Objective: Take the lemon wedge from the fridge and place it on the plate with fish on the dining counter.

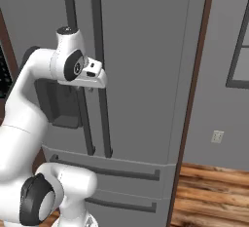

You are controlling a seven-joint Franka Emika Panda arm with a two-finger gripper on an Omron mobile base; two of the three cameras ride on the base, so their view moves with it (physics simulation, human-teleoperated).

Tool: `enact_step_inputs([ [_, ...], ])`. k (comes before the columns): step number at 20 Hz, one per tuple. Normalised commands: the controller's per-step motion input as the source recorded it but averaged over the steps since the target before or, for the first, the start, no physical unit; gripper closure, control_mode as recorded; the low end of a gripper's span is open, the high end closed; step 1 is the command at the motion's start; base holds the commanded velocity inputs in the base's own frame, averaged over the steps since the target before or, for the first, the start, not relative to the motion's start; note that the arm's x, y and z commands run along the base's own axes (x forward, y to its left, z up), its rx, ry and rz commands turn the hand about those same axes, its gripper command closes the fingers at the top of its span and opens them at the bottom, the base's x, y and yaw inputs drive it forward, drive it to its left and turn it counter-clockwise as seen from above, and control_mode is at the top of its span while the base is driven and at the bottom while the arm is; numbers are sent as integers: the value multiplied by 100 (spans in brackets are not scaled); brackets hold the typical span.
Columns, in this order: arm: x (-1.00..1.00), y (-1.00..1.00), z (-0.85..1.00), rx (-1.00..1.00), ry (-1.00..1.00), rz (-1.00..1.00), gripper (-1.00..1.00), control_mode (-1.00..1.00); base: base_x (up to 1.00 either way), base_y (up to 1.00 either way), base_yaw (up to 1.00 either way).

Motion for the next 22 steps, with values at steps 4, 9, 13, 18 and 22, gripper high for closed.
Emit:
enact_step_inputs([
  [4,-19,-1,0,0,0,0,-100,-100,0,0,0],
  [9,-6,0,-1,0,0,0,-100,-100,0,0,0],
  [13,-32,0,-11,0,-1,0,-100,100,-36,0,0],
  [18,0,0,0,0,0,0,-100,100,-47,0,0],
  [22,0,0,0,0,0,0,-100,100,-1,0,-2],
])
